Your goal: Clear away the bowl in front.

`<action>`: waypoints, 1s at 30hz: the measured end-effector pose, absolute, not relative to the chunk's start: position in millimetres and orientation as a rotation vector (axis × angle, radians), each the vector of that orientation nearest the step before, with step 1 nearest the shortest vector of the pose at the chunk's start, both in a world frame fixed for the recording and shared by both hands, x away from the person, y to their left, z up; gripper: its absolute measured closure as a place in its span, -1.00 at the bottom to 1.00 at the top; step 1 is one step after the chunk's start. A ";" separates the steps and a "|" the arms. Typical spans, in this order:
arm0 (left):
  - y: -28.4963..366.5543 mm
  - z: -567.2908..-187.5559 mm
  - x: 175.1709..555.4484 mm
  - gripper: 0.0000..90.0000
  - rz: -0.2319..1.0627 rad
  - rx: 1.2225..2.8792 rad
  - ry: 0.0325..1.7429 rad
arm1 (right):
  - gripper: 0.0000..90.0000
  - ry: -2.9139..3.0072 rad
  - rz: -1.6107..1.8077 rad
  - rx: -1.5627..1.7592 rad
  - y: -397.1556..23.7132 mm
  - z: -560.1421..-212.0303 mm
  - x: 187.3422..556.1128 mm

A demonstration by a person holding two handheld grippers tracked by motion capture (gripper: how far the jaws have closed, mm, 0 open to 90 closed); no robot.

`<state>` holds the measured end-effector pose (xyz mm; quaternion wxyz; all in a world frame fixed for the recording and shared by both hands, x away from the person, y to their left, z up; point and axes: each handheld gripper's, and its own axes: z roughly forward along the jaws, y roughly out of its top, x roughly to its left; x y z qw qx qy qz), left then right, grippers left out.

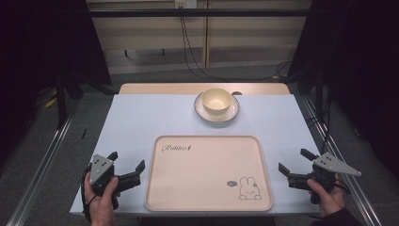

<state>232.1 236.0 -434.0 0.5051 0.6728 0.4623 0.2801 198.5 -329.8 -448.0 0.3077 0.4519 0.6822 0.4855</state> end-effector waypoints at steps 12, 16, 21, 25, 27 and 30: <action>232.8 -433.5 231.4 -0.97 0.646 1.632 1.087 | -0.95 1.849 1.284 1.173 -329.1 -449.4 199.3; 230.4 -432.9 230.8 -0.93 0.629 1.641 1.074 | -0.95 1.855 1.282 1.173 -329.0 -449.5 199.2; 225.9 -432.5 231.1 -0.95 0.605 1.659 1.054 | -0.95 1.858 1.287 1.170 -329.1 -449.3 199.2; 218.0 -432.4 233.5 -0.95 0.582 1.671 1.036 | -0.95 1.858 1.295 1.169 -328.8 -449.4 199.5; 215.9 -432.0 234.4 -0.95 0.586 1.678 1.030 | -0.95 1.860 1.295 1.170 -328.7 -449.4 199.5; 212.4 -430.7 236.2 -0.96 0.577 1.683 1.024 | -0.95 1.865 1.300 1.159 -328.9 -449.4 199.7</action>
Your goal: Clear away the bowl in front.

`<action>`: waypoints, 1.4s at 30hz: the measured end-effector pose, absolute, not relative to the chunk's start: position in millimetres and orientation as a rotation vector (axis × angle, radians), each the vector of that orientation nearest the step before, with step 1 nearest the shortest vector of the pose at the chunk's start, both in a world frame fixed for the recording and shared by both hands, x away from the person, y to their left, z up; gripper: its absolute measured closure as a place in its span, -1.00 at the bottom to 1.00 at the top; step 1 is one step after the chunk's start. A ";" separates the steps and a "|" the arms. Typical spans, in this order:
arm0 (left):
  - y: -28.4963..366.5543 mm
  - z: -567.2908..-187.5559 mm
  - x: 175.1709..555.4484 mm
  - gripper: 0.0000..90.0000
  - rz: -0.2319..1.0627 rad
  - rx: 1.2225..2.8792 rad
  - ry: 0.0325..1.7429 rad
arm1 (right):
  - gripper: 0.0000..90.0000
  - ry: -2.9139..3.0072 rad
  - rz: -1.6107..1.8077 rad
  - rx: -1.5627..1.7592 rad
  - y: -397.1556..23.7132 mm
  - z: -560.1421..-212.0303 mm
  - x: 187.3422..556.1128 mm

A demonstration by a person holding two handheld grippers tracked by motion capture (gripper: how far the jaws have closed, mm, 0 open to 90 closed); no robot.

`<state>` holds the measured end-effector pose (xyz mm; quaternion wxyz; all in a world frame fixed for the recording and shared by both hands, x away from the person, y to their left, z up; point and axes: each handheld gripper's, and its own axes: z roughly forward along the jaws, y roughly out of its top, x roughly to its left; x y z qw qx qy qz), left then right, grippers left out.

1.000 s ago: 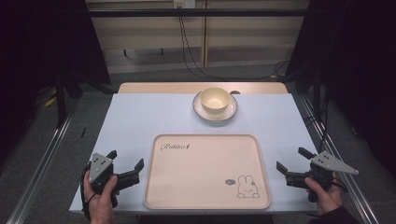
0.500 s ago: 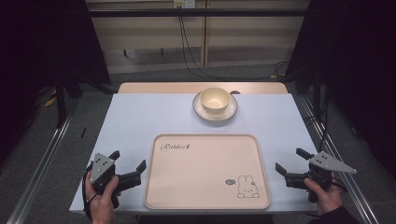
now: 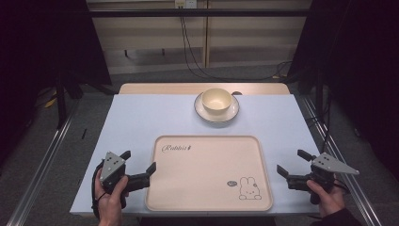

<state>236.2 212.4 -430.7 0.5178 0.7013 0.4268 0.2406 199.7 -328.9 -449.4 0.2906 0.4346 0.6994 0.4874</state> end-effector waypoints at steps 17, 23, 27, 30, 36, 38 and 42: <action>190.7 -421.9 260.5 -0.97 0.527 1.714 0.972 | -0.96 1.878 1.316 1.145 -328.2 -450.0 200.0; 177.4 -417.5 272.2 -0.97 0.487 1.735 0.947 | -0.96 1.881 1.323 1.145 -327.8 -450.2 200.5; 168.8 -417.1 278.7 -0.96 0.469 1.748 0.938 | -0.96 1.879 1.323 1.142 -328.0 -450.2 200.7; 162.1 -415.9 285.1 -0.96 0.464 1.756 0.930 | -0.96 1.882 1.325 1.144 -328.0 -450.2 200.5; 148.9 -409.1 296.5 -0.96 0.434 1.762 0.900 | -0.96 1.882 1.327 1.138 -328.2 -450.3 201.0; 143.5 -407.2 300.2 -0.96 0.427 1.761 0.880 | -0.95 1.876 1.328 1.143 -327.8 -450.4 201.4; 134.5 -405.2 306.0 -0.95 0.426 1.767 0.858 | -0.95 1.883 1.332 1.136 -328.3 -450.3 201.1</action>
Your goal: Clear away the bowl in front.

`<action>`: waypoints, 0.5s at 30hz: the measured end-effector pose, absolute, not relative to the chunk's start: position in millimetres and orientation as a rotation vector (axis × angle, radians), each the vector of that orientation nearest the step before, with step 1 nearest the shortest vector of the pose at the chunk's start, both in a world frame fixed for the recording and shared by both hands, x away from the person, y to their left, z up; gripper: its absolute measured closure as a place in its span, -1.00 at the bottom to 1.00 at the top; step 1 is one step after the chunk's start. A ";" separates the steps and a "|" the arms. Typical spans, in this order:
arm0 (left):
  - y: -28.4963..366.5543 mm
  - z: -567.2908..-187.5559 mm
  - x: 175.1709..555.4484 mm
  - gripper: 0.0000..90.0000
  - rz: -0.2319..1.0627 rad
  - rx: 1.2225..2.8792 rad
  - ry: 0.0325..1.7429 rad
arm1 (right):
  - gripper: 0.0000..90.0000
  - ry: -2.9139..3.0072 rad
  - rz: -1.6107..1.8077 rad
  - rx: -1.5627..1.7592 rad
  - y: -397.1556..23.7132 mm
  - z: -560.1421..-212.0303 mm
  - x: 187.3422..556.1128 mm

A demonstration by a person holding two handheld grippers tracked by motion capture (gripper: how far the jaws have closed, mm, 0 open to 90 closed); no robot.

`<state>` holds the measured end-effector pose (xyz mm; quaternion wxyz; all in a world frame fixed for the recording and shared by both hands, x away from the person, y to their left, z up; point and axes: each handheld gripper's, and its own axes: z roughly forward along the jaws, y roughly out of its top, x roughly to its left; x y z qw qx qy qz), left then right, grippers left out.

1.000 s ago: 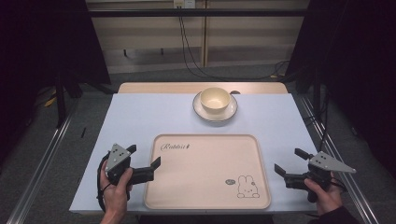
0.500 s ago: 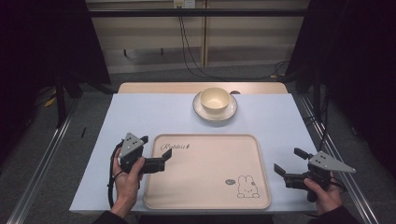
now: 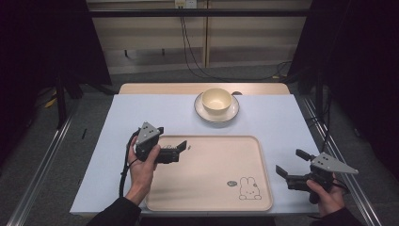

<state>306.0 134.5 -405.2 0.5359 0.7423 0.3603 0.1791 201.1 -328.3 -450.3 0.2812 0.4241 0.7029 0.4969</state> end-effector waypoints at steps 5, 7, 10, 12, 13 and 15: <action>123.7 -399.9 317.3 -0.96 0.391 1.778 0.844 | -0.95 1.884 1.334 1.135 -328.3 -450.3 201.0; 121.4 -399.1 318.8 -0.95 0.395 1.785 0.840 | -0.95 1.885 1.335 1.134 -328.3 -450.3 201.0; 116.2 -396.9 324.3 -0.96 0.395 1.788 0.827 | -0.95 1.883 1.336 1.133 -328.4 -450.2 201.0; 110.6 -395.6 330.4 -0.96 0.398 1.787 0.824 | -0.95 1.879 1.337 1.127 -328.7 -450.2 201.2; 110.6 -395.6 330.4 -0.94 0.398 1.787 0.824 | -0.95 1.879 1.339 1.127 -328.7 -450.2 201.1; 106.7 -395.1 333.6 -0.88 0.408 1.776 0.810 | -0.96 1.879 1.339 1.123 -328.8 -450.1 201.2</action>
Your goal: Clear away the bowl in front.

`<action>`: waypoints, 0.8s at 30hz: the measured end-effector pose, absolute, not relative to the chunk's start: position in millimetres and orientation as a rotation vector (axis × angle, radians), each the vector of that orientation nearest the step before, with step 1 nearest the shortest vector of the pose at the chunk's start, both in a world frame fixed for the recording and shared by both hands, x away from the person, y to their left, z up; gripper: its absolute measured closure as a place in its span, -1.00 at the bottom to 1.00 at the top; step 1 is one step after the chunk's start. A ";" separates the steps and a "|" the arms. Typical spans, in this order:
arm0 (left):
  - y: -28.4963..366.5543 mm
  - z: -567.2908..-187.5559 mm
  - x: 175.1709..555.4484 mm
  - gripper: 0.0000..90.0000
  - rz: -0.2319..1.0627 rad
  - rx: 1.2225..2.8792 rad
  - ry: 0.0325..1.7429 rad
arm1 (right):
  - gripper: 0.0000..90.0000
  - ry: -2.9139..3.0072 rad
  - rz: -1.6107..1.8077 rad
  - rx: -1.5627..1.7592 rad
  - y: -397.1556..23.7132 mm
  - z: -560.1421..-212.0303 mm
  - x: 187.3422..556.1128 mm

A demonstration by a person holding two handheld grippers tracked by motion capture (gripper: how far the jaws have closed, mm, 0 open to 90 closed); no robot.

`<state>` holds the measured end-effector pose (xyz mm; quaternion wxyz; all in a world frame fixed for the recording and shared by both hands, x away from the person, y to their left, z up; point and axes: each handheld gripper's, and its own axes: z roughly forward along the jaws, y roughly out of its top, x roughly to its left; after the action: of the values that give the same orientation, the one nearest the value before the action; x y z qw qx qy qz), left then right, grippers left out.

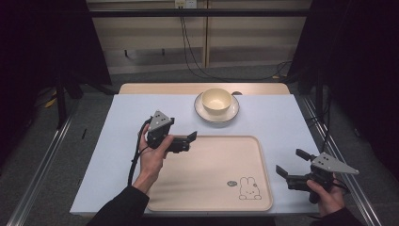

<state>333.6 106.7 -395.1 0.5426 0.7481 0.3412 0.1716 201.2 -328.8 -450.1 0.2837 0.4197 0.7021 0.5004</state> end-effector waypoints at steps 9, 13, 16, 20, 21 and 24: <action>89.1 -390.0 347.8 -0.93 0.406 1.774 0.780 | -0.96 1.857 1.357 1.107 -327.7 -450.0 199.7; 80.2 -389.2 360.7 -0.93 0.403 1.784 0.775 | -0.96 1.852 1.356 1.103 -327.8 -450.2 199.8; 75.4 -389.2 367.3 -0.93 0.400 1.792 0.776 | -0.96 1.852 1.357 1.102 -327.7 -450.3 199.9; 69.9 -389.3 373.8 -0.93 0.412 1.801 0.778 | -0.96 1.851 1.355 1.098 -327.7 -450.4 200.0; 65.8 -389.0 380.3 -0.93 0.399 1.813 0.772 | -0.96 1.851 1.360 1.101 -327.6 -450.2 199.6; 61.6 -389.2 386.0 -0.92 0.412 1.812 0.770 | -0.96 1.850 1.360 1.099 -327.7 -450.2 199.6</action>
<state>386.0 61.6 -389.2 0.5353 0.7609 0.3233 0.1732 199.6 -327.7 -450.2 0.2934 0.4127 0.6947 0.5108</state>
